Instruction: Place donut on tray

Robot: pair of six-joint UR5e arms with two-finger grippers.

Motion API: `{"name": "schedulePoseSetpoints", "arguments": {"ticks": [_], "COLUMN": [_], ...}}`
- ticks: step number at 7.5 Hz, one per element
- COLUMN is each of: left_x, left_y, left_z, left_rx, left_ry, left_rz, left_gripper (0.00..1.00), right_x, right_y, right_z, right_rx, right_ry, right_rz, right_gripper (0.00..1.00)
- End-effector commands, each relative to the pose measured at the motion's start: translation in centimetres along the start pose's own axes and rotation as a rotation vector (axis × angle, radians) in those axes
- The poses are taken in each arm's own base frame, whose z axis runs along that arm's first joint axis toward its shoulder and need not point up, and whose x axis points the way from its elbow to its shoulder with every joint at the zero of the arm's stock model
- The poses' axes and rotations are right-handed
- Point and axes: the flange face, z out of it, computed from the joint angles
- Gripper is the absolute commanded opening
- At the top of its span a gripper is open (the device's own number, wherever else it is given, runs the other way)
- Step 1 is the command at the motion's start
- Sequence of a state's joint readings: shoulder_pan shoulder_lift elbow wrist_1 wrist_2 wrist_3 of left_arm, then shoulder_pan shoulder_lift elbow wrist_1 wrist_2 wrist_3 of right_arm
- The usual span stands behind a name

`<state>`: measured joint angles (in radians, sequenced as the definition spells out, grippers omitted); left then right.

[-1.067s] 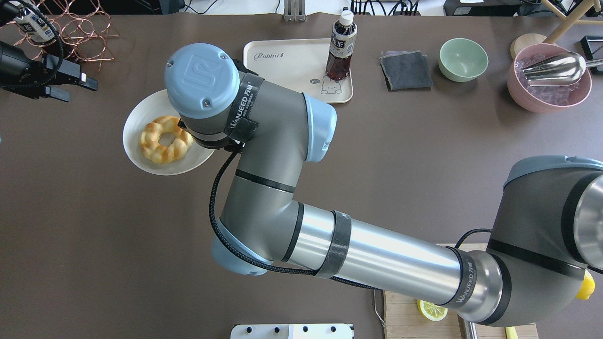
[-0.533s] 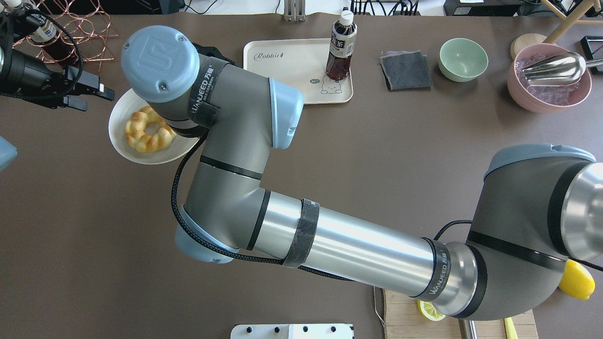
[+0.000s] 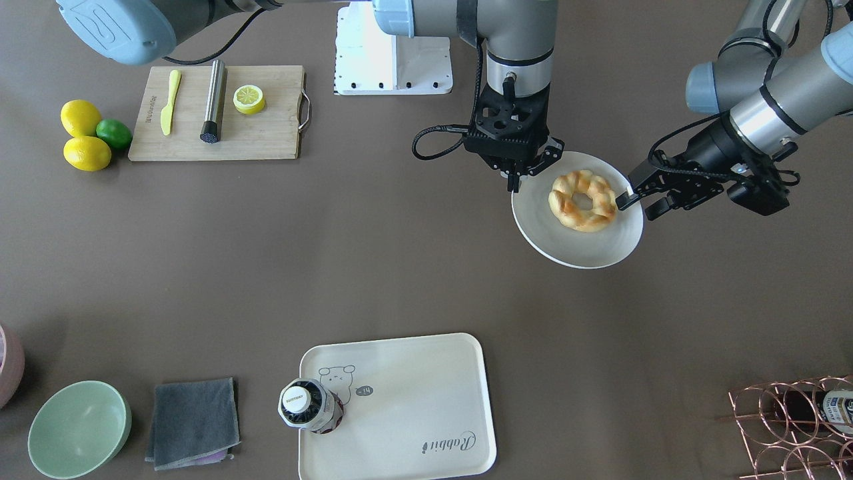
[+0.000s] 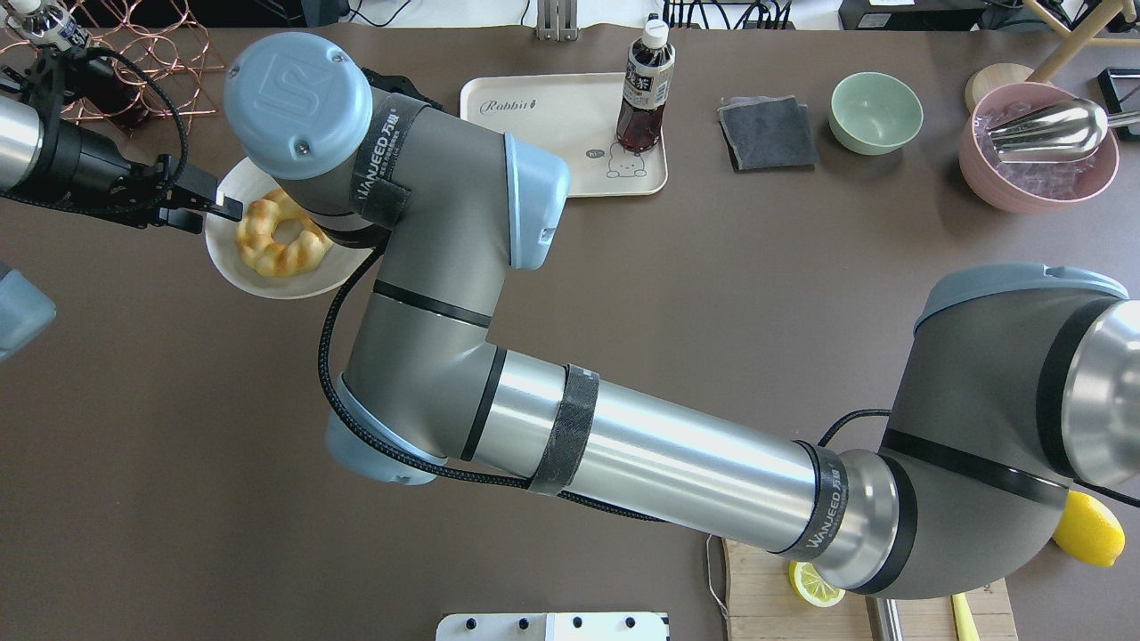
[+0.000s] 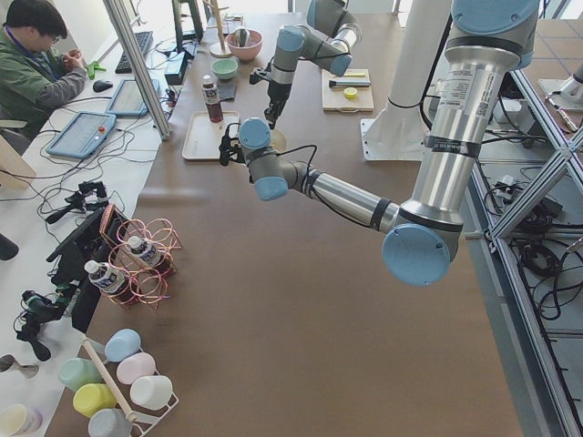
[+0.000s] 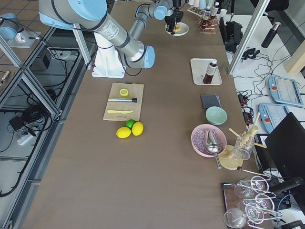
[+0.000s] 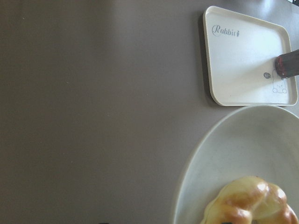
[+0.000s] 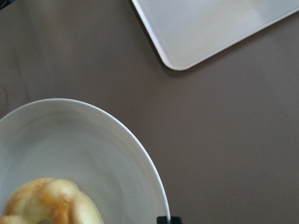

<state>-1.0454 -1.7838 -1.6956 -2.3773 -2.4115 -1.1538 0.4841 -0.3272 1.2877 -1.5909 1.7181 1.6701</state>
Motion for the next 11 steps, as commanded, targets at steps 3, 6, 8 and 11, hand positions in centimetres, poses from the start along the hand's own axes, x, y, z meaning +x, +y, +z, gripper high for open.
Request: {"name": "schedulePoseSetpoints", "arguments": {"ticks": [3,6,8,11], "left_x": [0.35,0.1,-0.07,-0.01], "left_y": [1.77,1.63,1.65,1.61], "left_z": [-1.16,-0.83,-0.57,-0.55], "left_rx": [-0.013,-0.008,-0.011,-0.013], "left_ry": [0.017,0.008,0.004,0.004], "left_rz": [0.014,0.009,0.005,0.001], "left_gripper": [0.31,0.31,0.19,0.0], "right_x": [0.04,0.02,-0.02,-0.01], "right_y": [-0.06,-0.15,-0.09,-0.52], "right_z": [0.0,-0.17,-0.4,-0.69], "right_rx": [0.001,0.001,0.0,0.004], "right_ry": [0.0,-0.003,-0.008,-0.015], "right_rz": [0.001,0.001,-0.001,-0.011], "right_gripper": [0.0,0.0,0.0,0.0]}}
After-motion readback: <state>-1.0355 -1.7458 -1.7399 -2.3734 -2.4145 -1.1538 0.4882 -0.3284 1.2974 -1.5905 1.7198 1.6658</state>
